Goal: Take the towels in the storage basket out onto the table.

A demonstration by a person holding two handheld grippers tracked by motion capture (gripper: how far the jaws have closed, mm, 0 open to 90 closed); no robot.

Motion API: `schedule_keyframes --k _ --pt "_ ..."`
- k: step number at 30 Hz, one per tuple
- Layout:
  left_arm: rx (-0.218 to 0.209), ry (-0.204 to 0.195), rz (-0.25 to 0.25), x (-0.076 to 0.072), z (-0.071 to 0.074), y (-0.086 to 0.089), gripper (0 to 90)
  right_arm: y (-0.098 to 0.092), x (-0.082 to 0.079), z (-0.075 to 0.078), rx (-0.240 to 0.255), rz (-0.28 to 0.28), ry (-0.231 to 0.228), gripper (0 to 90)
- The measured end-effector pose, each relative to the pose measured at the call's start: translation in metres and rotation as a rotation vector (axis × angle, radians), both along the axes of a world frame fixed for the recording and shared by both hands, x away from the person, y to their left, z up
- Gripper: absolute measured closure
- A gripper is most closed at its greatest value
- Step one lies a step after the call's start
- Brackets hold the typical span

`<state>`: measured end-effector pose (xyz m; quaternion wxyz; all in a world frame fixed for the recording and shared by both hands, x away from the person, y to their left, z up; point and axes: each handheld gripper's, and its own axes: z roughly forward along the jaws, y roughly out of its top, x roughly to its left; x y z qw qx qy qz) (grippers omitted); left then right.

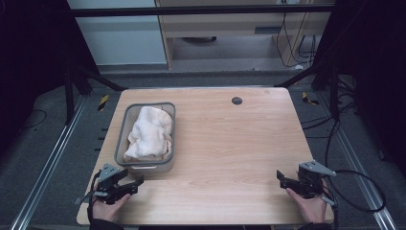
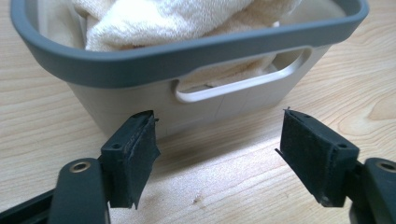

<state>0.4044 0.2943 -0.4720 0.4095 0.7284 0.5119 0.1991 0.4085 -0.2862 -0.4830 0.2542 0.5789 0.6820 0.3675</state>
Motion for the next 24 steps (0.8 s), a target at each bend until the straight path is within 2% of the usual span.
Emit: schedule_keyframes --k 7,12,16,24 --pt "-0.048 -0.033 0.008 -0.006 0.008 0.003 28.0 0.002 -0.001 -0.001 -0.020 0.014 -0.018 14.6" --pt "-0.054 -0.045 0.007 -0.007 0.012 0.004 27.4 0.001 -0.001 -0.001 -0.023 0.011 -0.027 14.5" --pt "-0.058 -0.045 0.009 -0.007 0.013 0.004 27.4 0.003 0.000 -0.002 -0.029 0.020 -0.014 14.5" --pt "-0.075 -0.081 0.007 -0.010 0.026 0.004 26.9 0.005 0.001 -0.002 -0.040 0.027 -0.014 14.1"
